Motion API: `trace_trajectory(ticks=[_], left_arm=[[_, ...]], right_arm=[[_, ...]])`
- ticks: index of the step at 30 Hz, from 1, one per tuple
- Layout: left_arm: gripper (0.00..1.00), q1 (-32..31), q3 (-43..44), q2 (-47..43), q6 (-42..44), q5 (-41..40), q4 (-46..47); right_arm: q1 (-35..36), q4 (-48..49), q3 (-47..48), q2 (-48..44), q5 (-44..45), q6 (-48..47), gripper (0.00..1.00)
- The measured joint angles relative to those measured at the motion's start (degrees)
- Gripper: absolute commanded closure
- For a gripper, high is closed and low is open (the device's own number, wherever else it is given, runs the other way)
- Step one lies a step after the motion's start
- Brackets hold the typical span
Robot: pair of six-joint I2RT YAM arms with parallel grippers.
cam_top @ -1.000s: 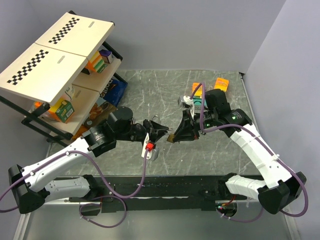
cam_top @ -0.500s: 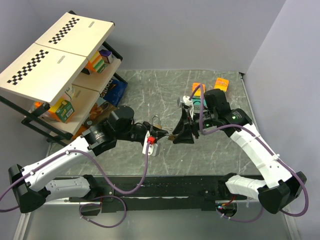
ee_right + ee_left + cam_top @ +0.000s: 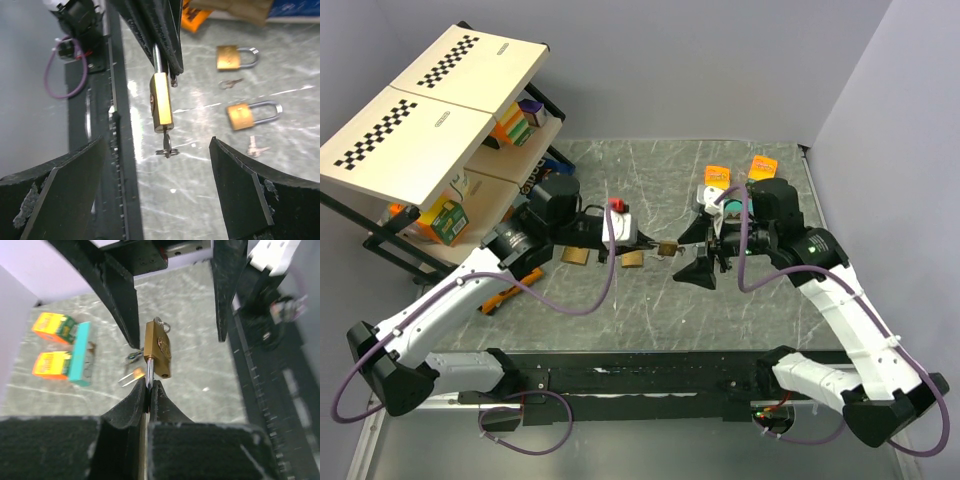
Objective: Lock with the key
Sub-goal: Lock the lock.
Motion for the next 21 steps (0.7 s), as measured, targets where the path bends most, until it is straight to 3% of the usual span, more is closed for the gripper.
trace_trajectory(ticks=[7,10,15,21], left_arm=[[0.99,2.16,3.06,2.71,-12.83,6.75,-0.20],[0.99,2.82,5.33,4.35,-17.49,9.09,-1.42],[0.99,3.45,7.23,5.46,-21.00,10.71,-2.43],[0.99,3.48,7.39,5.51,-24.24,11.58,-2.47]], right_arm=[[0.00,1.16,0.00,-1.03,1.29,-0.72,0.11],[-0.11,1.14,0.02,-0.68,1.42,-0.87,0.16],[-0.22,1.53,0.02,-0.76,0.48,-1.09,0.30],[-0.24,1.53,0.07,-0.85,-2.25,-2.43,0.35]])
